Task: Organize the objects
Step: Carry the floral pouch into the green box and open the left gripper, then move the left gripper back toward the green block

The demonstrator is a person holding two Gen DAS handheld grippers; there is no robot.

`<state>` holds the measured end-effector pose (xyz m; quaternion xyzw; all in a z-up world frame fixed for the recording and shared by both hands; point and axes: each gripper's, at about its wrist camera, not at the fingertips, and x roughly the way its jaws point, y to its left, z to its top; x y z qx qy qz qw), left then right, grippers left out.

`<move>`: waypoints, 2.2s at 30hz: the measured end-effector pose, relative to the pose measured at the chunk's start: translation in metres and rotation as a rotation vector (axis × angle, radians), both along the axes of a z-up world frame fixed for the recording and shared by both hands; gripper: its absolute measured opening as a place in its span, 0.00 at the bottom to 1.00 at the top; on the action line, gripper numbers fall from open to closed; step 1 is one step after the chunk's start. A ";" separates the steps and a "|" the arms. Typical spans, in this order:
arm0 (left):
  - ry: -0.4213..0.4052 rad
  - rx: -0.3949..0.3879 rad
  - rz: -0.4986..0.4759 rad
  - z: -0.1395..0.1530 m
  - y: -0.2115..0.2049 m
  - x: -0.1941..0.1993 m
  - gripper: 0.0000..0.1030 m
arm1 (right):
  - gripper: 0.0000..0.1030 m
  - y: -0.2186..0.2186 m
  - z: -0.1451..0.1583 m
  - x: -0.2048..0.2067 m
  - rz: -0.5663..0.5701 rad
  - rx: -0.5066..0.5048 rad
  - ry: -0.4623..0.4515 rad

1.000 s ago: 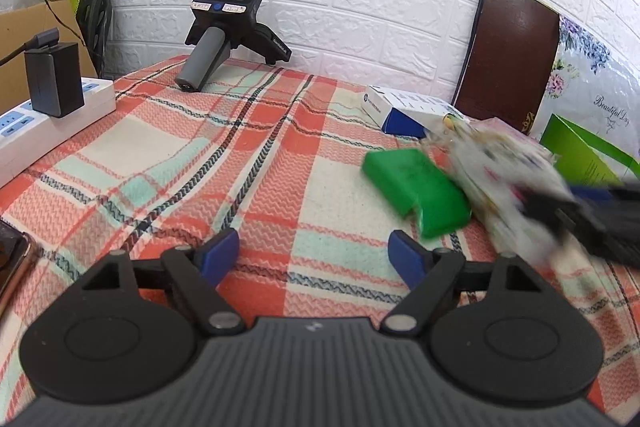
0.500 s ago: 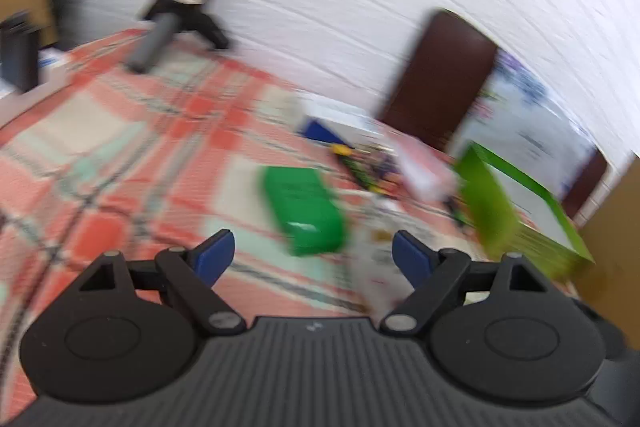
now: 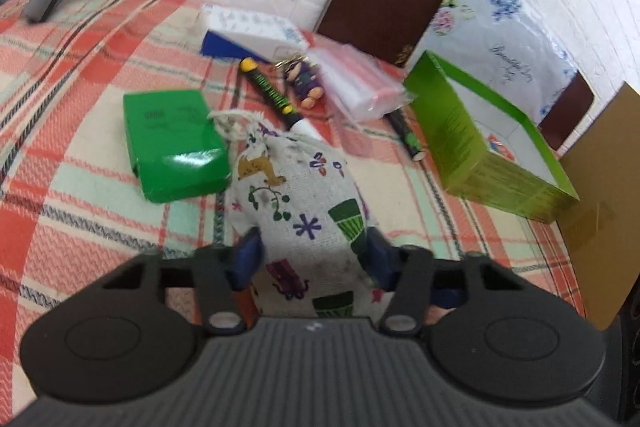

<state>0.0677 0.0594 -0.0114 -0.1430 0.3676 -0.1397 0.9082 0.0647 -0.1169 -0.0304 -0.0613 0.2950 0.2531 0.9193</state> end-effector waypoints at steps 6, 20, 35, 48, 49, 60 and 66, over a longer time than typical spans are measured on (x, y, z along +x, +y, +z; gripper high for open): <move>-0.185 0.076 -0.094 0.050 -0.038 -0.013 0.43 | 0.45 -0.015 0.024 -0.035 -0.045 0.011 -0.253; -0.284 0.129 -0.422 0.079 -0.226 0.074 0.44 | 0.45 -0.160 0.041 0.014 -0.476 -0.001 -0.417; -0.279 0.277 -0.447 0.047 -0.306 0.104 0.61 | 0.71 -0.268 0.013 0.061 -0.789 0.043 -0.337; -0.270 0.306 -0.298 0.058 -0.234 0.048 0.69 | 0.71 -0.215 0.023 -0.009 -0.671 0.058 -0.287; -0.262 0.311 -0.289 0.056 -0.229 0.044 0.69 | 0.71 -0.215 0.022 -0.014 -0.661 0.072 -0.259; -0.161 0.371 -0.175 0.026 -0.170 0.016 0.69 | 0.71 -0.168 0.006 -0.013 -0.566 0.090 -0.091; -0.136 0.398 -0.110 0.012 -0.138 0.005 0.69 | 0.71 -0.143 0.000 -0.020 -0.524 0.085 -0.049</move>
